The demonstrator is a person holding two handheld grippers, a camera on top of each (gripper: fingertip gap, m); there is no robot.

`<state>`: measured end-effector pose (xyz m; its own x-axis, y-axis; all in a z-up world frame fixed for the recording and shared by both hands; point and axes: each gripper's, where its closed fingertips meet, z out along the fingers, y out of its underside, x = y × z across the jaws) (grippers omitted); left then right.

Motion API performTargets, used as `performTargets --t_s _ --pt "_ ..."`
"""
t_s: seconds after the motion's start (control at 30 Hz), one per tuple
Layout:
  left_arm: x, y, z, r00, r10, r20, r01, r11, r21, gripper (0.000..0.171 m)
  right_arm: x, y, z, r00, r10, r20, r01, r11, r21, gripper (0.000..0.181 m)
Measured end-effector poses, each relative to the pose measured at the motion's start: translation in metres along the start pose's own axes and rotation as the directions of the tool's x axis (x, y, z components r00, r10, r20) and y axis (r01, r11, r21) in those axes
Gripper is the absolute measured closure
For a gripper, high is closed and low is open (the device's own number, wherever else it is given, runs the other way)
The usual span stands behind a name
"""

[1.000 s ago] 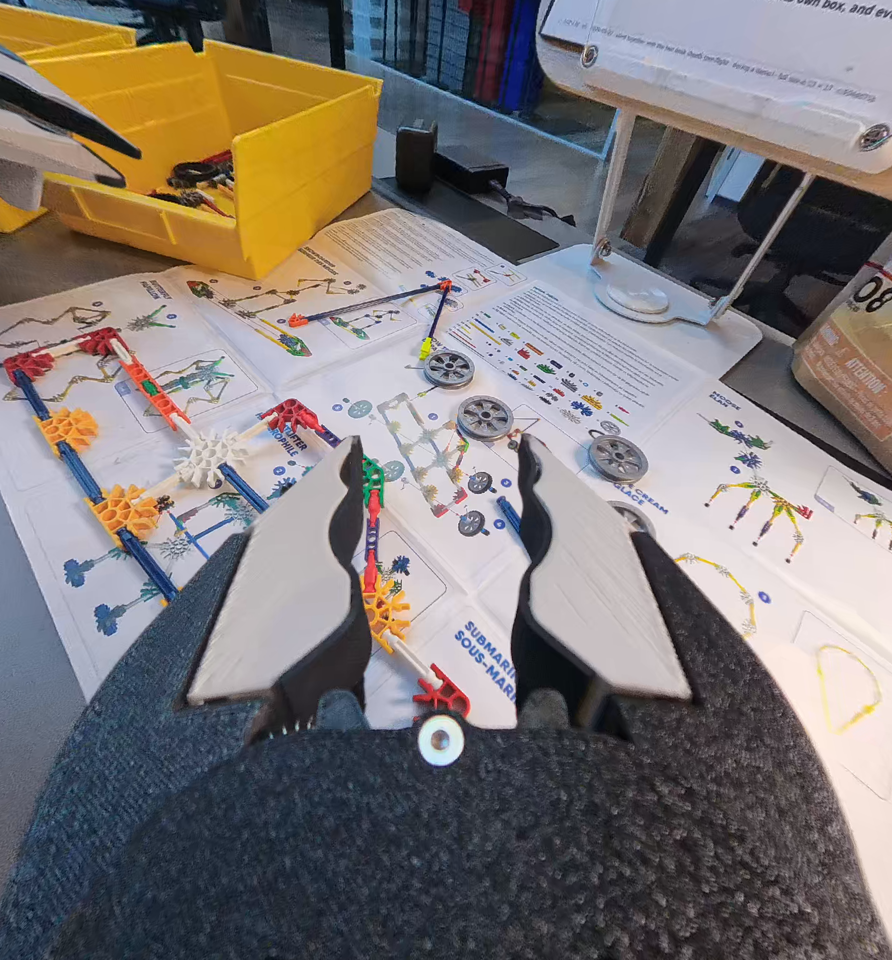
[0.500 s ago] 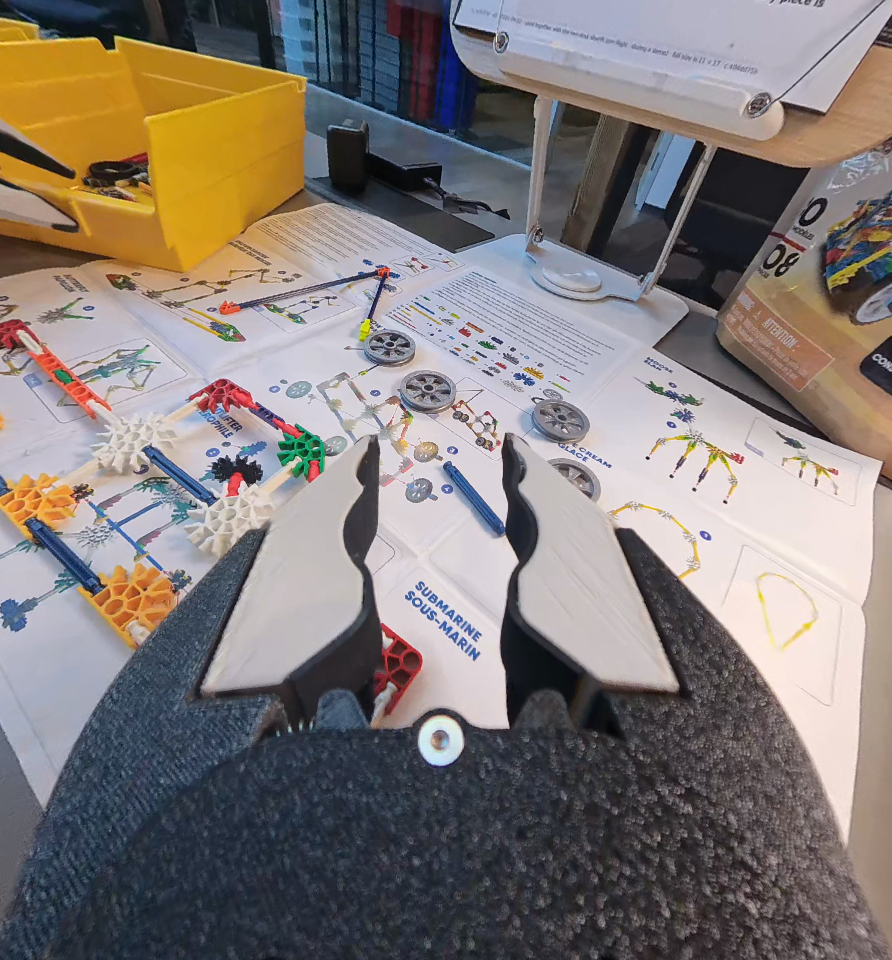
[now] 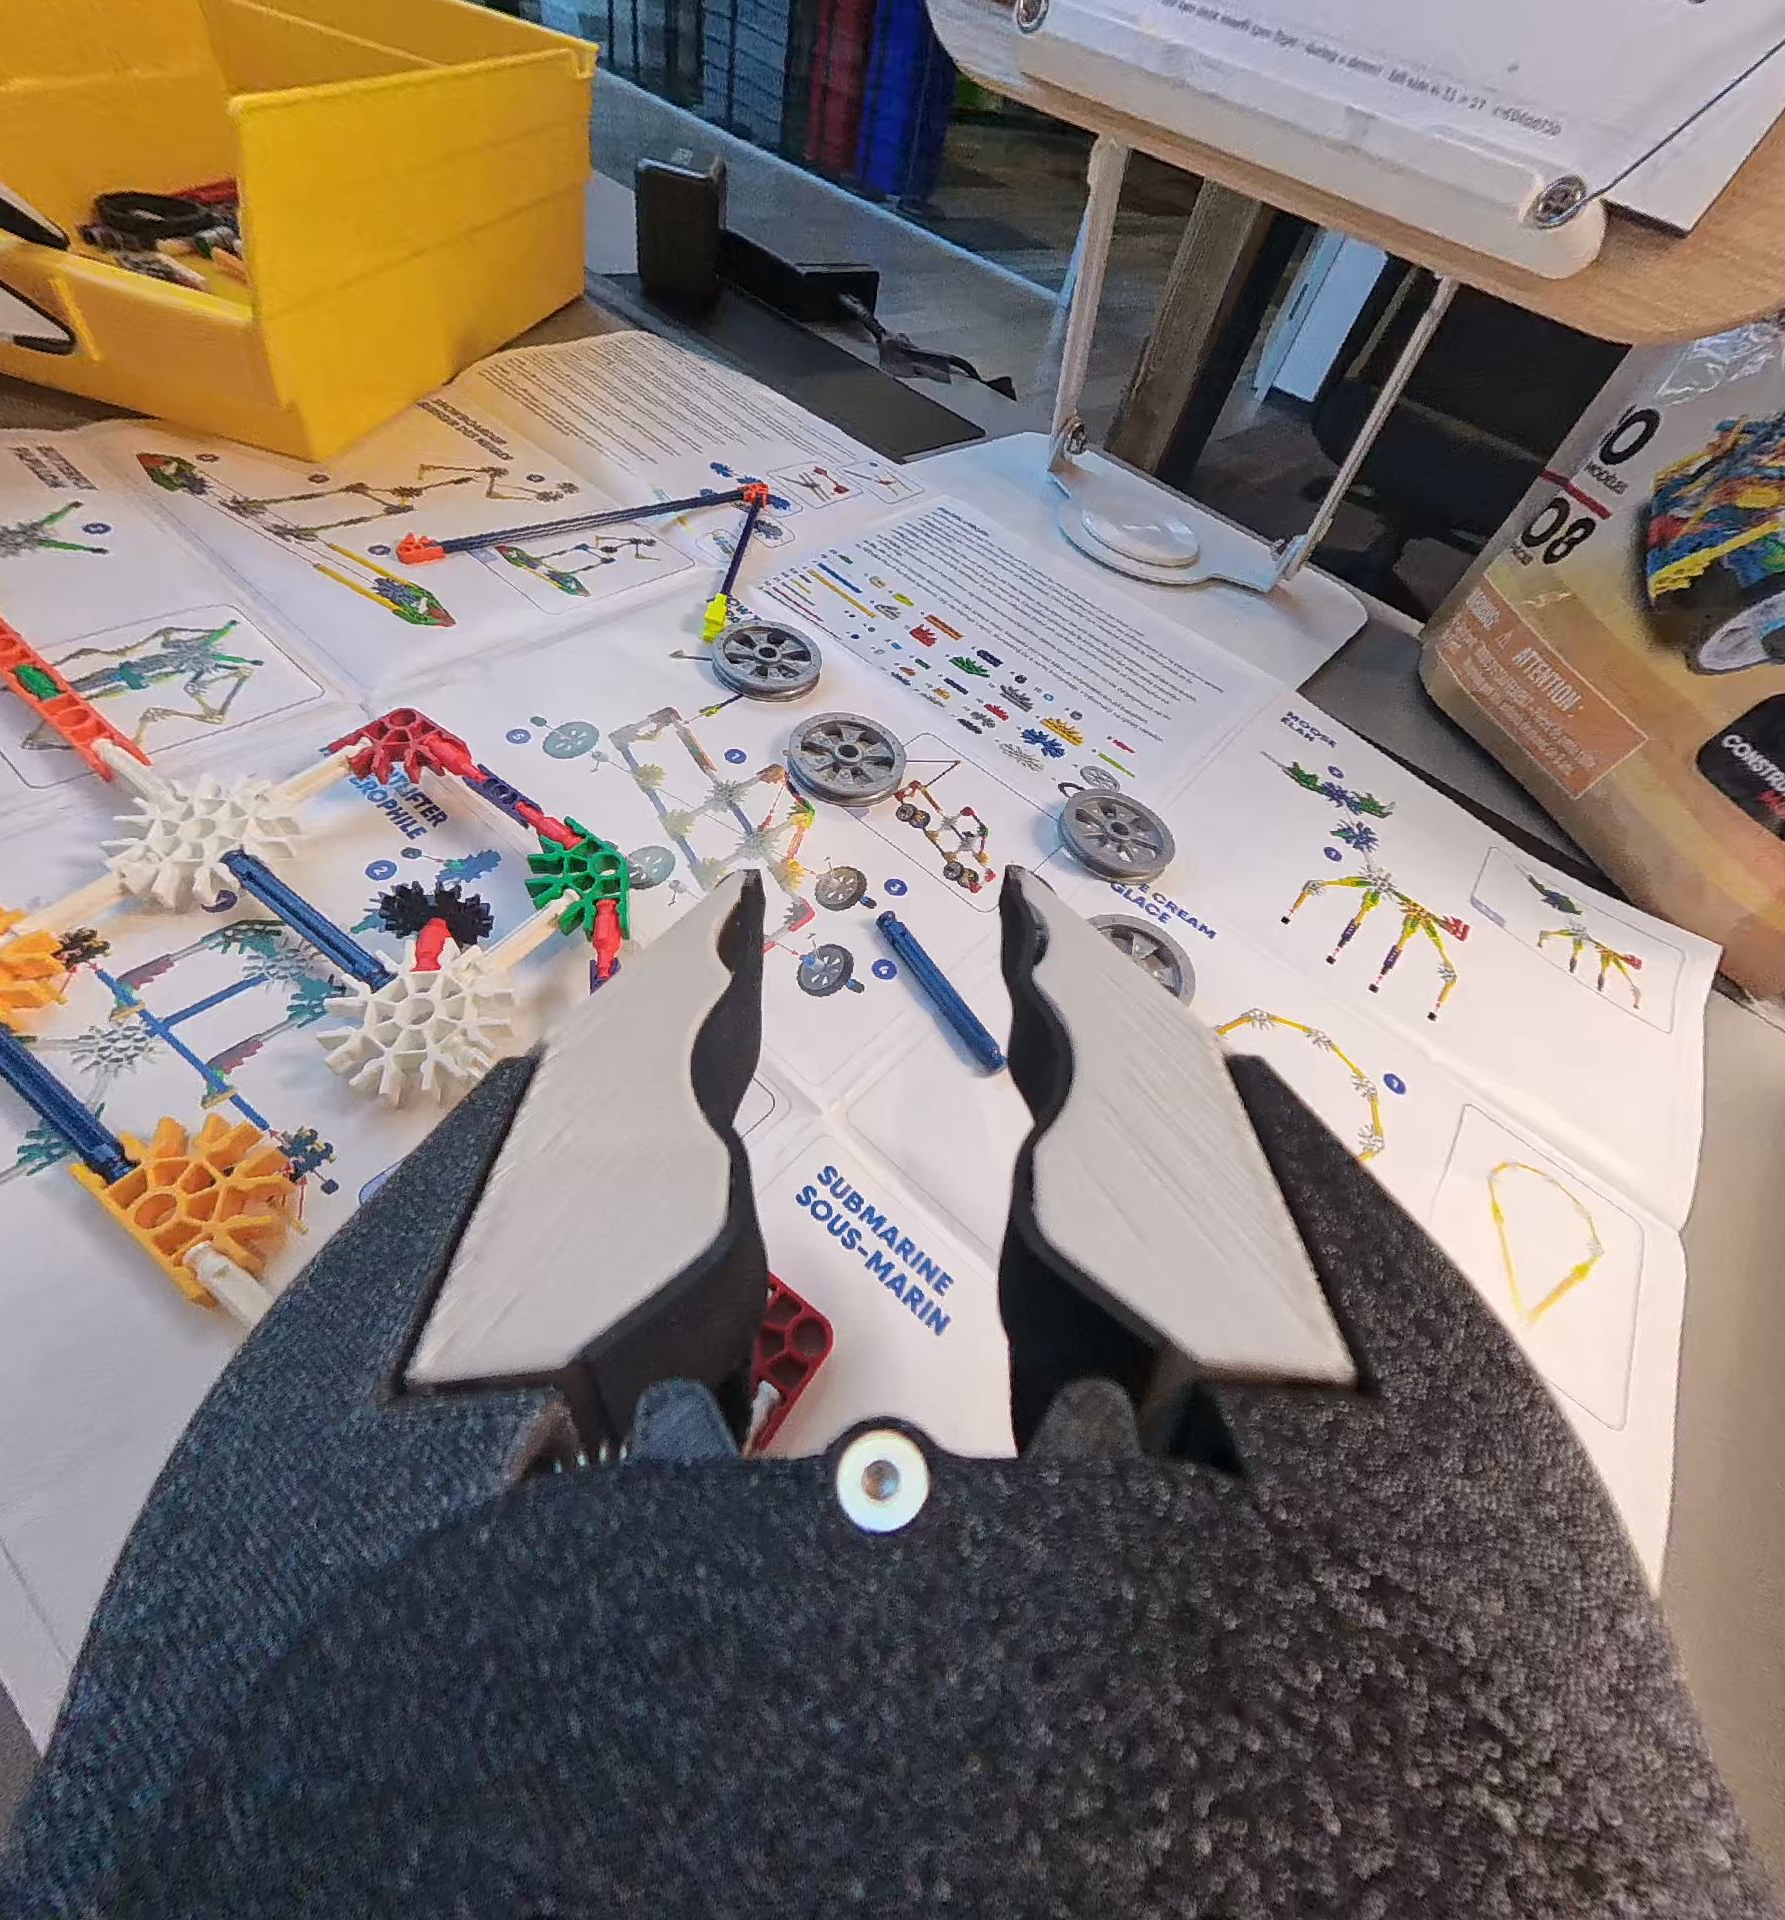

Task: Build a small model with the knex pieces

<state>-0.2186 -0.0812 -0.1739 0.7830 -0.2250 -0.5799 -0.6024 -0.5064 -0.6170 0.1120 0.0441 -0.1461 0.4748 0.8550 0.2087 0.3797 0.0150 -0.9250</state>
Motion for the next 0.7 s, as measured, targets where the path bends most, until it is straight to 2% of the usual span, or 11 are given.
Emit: performTargets --t_s 0.3,0.43,0.53,0.7 --pt "-0.002 0.001 0.0 0.999 0.034 0.03 -0.033 0.999 -0.014 0.142 -0.008 0.002 0.003 0.998 -0.058 0.015 0.058 0.998 -0.02 0.136" --pt "-0.004 0.01 0.0 0.998 0.047 0.035 -0.044 0.996 -0.081 0.133 -0.009 0.001 0.002 0.998 -0.055 0.027 0.055 0.998 -0.007 0.137" --pt "-0.003 0.023 0.002 1.0 0.009 0.004 -0.008 0.989 -0.145 0.124 -0.009 0.0 0.001 0.998 -0.048 0.036 0.048 0.999 0.002 0.137" --pt "-0.007 0.027 0.004 1.0 0.023 0.002 -0.022 0.983 -0.18 0.136 -0.011 -0.001 0.0 0.998 -0.048 0.052 0.048 0.999 0.008 0.137"
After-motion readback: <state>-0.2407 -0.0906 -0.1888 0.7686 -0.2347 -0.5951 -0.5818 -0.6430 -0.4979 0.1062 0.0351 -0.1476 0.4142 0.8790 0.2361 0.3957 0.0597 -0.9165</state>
